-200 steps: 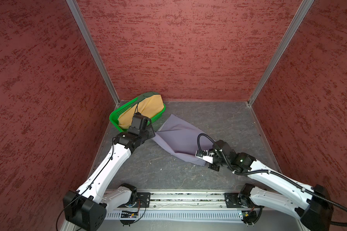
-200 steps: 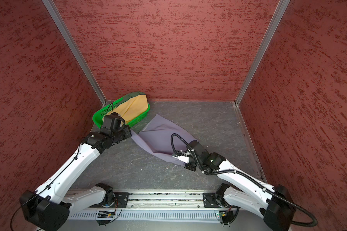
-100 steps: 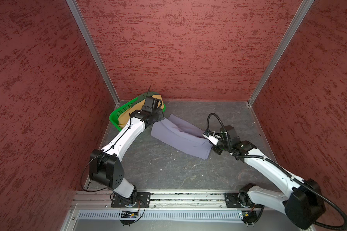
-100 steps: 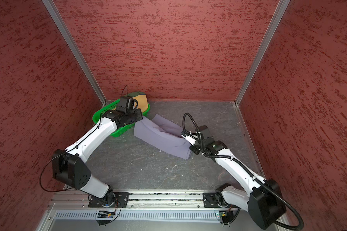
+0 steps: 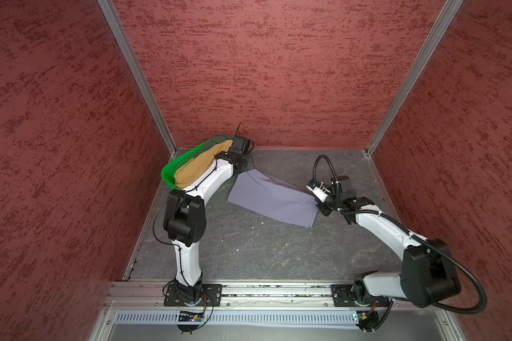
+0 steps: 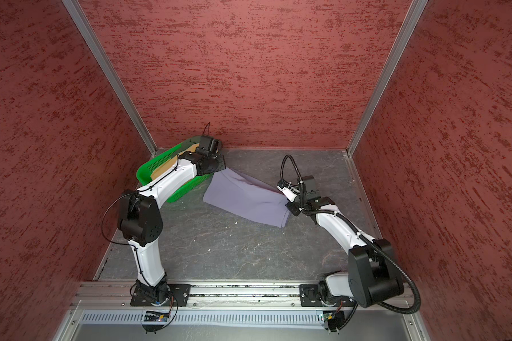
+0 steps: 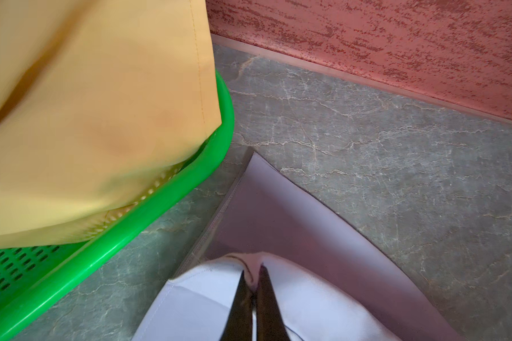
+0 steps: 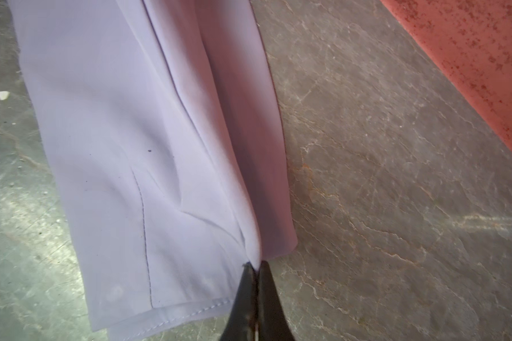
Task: Fold and stack skirts
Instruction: Fold the skirt at the center of the table.
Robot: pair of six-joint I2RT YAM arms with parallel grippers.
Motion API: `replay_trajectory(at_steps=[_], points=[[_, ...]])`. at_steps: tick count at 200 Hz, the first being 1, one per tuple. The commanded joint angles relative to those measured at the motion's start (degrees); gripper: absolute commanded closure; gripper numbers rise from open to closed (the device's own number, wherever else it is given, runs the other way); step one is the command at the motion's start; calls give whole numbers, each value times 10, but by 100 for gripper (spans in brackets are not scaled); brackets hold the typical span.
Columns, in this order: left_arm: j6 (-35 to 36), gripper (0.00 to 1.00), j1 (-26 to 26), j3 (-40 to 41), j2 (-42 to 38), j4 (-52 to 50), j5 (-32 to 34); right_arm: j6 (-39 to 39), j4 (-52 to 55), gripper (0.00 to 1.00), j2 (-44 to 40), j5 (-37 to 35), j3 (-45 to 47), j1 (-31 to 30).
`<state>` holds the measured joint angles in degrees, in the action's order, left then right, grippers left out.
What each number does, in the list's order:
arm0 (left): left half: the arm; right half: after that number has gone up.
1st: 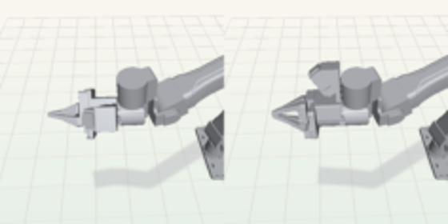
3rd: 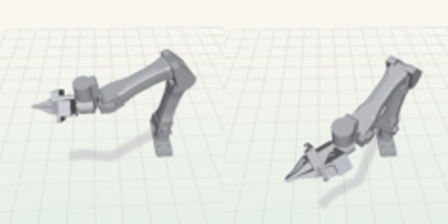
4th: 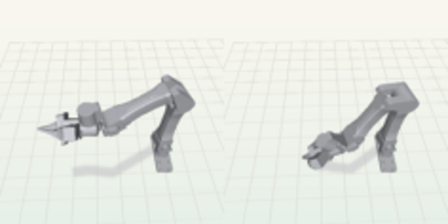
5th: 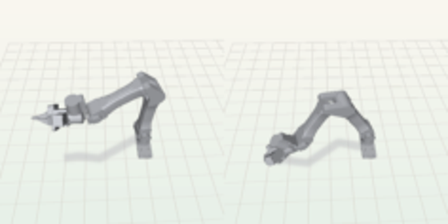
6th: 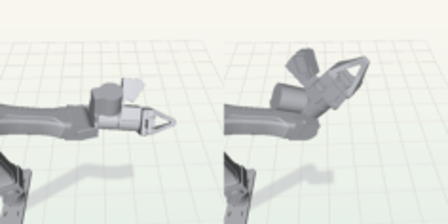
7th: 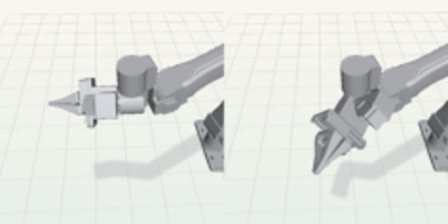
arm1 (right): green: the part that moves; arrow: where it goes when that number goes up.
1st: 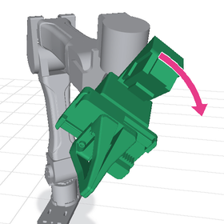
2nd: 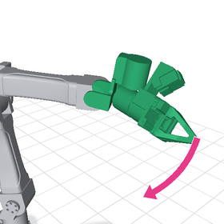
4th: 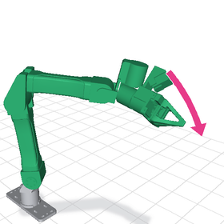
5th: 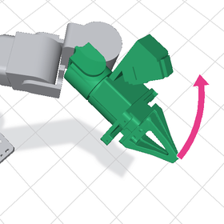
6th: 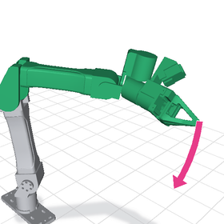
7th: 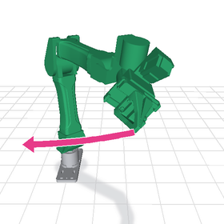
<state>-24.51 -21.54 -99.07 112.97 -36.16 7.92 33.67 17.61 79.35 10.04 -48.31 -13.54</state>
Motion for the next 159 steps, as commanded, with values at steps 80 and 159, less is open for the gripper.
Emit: replay_trajectory(at_steps=[80, 159], points=[[0, 100, -21, -88, 111, 52, 58, 3, -132, 100, 129, 35, -37, 60], [-3, 83, -24, -92, 152, 81, 68, -29, -198, 84, 197, -2, -80, 73]])
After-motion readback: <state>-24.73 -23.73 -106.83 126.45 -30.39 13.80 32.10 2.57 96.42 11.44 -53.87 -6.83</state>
